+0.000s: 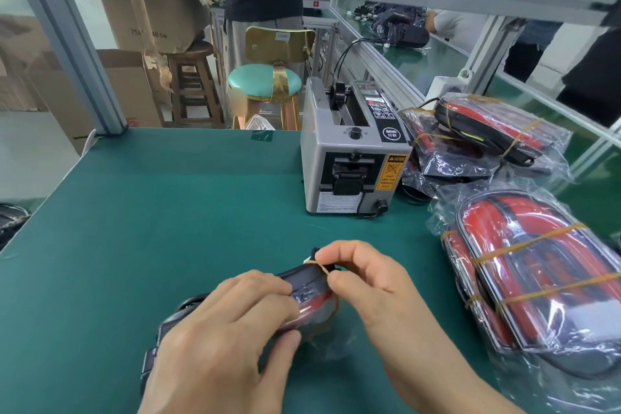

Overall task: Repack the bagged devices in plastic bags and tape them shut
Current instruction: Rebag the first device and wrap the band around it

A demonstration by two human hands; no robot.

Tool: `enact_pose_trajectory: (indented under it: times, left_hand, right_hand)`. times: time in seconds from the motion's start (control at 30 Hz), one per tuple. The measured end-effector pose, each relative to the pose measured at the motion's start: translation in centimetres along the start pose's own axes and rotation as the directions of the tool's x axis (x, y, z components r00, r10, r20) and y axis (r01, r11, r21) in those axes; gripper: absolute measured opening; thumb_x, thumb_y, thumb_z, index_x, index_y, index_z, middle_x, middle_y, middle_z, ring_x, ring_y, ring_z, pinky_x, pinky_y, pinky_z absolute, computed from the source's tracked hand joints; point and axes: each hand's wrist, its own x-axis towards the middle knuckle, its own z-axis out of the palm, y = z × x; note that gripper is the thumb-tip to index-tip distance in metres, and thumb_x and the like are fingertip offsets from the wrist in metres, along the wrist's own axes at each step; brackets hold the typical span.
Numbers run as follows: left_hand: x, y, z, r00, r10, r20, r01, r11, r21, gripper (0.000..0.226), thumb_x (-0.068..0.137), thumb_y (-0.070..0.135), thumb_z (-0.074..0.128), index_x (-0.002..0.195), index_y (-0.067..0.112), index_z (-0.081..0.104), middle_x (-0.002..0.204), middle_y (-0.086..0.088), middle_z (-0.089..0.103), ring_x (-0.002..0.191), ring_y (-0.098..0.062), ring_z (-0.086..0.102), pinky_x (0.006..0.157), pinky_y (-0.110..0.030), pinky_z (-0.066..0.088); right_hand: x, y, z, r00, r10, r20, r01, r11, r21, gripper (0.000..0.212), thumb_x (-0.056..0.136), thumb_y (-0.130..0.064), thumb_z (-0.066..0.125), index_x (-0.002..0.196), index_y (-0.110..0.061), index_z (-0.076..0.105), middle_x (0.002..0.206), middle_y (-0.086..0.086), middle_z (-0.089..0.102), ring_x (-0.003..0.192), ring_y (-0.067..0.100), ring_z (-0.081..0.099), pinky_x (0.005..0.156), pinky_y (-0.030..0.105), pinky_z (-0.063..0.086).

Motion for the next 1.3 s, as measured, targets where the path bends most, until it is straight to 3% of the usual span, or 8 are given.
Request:
enact_pose_trajectory:
  times: [0.17, 0.33, 0.53, 0.7, 0.83, 1.0, 1.13, 1.3]
  left_hand:
    - [2.2, -0.2, 1.3, 0.966, -0.114, 0.232, 0.071, 0.98, 0.187, 0.016, 0.078, 0.027, 0.061, 0.065, 0.018, 0.06, 0.077, 0.0, 0.062, 0.103, -0.011, 0.057, 0.086, -0.021, 0.043]
    - [0.5, 0.4, -0.2, 0.998, -0.008, 0.056, 0.003, 0.995, 0.099, 0.033, 0.069, 0.034, 0.049, 0.084, 0.023, 0.076, 0.087, 0.012, 0.066, 0.081, -0.001, 0.05, 0.068, -0.015, 0.041]
    - [1.7, -0.2, 0.6, 0.982, 0.04, 0.186, -0.102, 0.935, 0.34, 0.06, 0.042, 0.04, 0.077, 0.099, 0.022, 0.074, 0.082, 0.004, 0.056, 0.076, -0.015, 0.041, 0.055, -0.026, 0.049]
    - [1.6, -0.3, 0.7, 0.985, -0.01, 0.171, -0.064, 0.903, 0.424, 0.078, 0.023, 0.028, 0.095, 0.099, 0.024, 0.074, 0.095, -0.001, 0.07, 0.077, -0.025, 0.07, 0.056, -0.036, 0.054]
    - [1.5, -0.4, -1.2, 0.986, -0.169, -0.01, 0.167, 0.982, -0.09, 0.062, 0.051, 0.047, 0.074, 0.113, 0.046, 0.063, 0.112, 0.024, 0.065, 0.092, -0.005, 0.066, 0.077, -0.021, 0.051]
    - [1.1, -0.1, -0.5, 0.93, -0.357, -0.089, 0.138, 0.562, -0.815, 0.064, 0.053, 0.003, 0.089, 0.104, 0.036, 0.069, 0.111, -0.005, 0.07, 0.097, -0.017, 0.069, 0.081, -0.024, 0.055]
    - [0.3, -1.2, 0.7, 0.905, -0.408, -0.123, 0.14, 0.556, -0.819, 0.065, 0.053, -0.003, 0.085, 0.1, 0.039, 0.067, 0.1, -0.001, 0.072, 0.085, -0.013, 0.068, 0.078, -0.021, 0.055]
    - [-0.1, -1.3, 0.8, 0.887, -0.443, -0.129, 0.193, 0.611, -0.768, 0.056, 0.047, 0.028, 0.079, 0.098, 0.046, 0.066, 0.102, 0.006, 0.072, 0.091, -0.008, 0.068, 0.084, -0.016, 0.051]
  right_hand:
    - [-0.1, -0.1, 0.9, 0.994, -0.106, 0.026, 0.109, 0.987, -0.118, 0.013, 0.078, -0.028, 0.067, 0.091, -0.027, 0.065, 0.098, -0.01, 0.06, 0.088, 0.004, 0.06, 0.076, 0.013, 0.045]
    - [0.1, 0.6, -0.1, 0.989, -0.144, 0.041, 0.147, 0.985, -0.088, 0.016, 0.088, -0.015, 0.056, 0.091, -0.025, 0.068, 0.099, -0.012, 0.063, 0.095, 0.004, 0.059, 0.081, 0.016, 0.044]
    - [1.0, 1.6, -0.7, 0.99, -0.104, 0.091, 0.101, 0.994, 0.028, 0.021, 0.079, -0.03, 0.058, 0.098, -0.027, 0.066, 0.102, -0.013, 0.069, 0.101, 0.003, 0.062, 0.087, 0.017, 0.044]
    - [0.9, 3.5, -2.3, 0.965, 0.041, 0.261, -0.041, 0.999, -0.006, 0.071, 0.063, -0.031, 0.076, 0.129, -0.039, 0.049, 0.135, -0.025, 0.05, 0.13, -0.012, 0.037, 0.115, 0.023, 0.027]
    - [0.6, 3.5, -2.5, 0.916, -0.052, 0.398, 0.064, 0.998, -0.019, 0.093, 0.06, -0.027, 0.084, 0.137, -0.049, 0.037, 0.145, -0.02, 0.045, 0.14, 0.001, 0.032, 0.118, 0.031, 0.024]
    - [0.7, 0.0, -2.4, 0.852, -0.326, 0.41, 0.287, 0.945, 0.154, 0.063, 0.078, -0.001, 0.074, 0.134, -0.021, 0.053, 0.131, 0.003, 0.062, 0.123, 0.021, 0.058, 0.099, 0.026, 0.047]
    - [0.9, -0.7, -2.1, 0.871, -0.385, 0.307, 0.388, 0.92, 0.053, 0.052, 0.077, -0.008, 0.08, 0.121, -0.028, 0.061, 0.117, 0.004, 0.07, 0.11, 0.025, 0.065, 0.095, 0.041, 0.053]
    - [0.9, 0.0, -1.6, 0.882, -0.378, 0.282, 0.376, 0.925, 0.063, 0.058, 0.067, -0.04, 0.086, 0.119, -0.034, 0.062, 0.115, 0.002, 0.07, 0.108, 0.022, 0.067, 0.091, 0.032, 0.054]
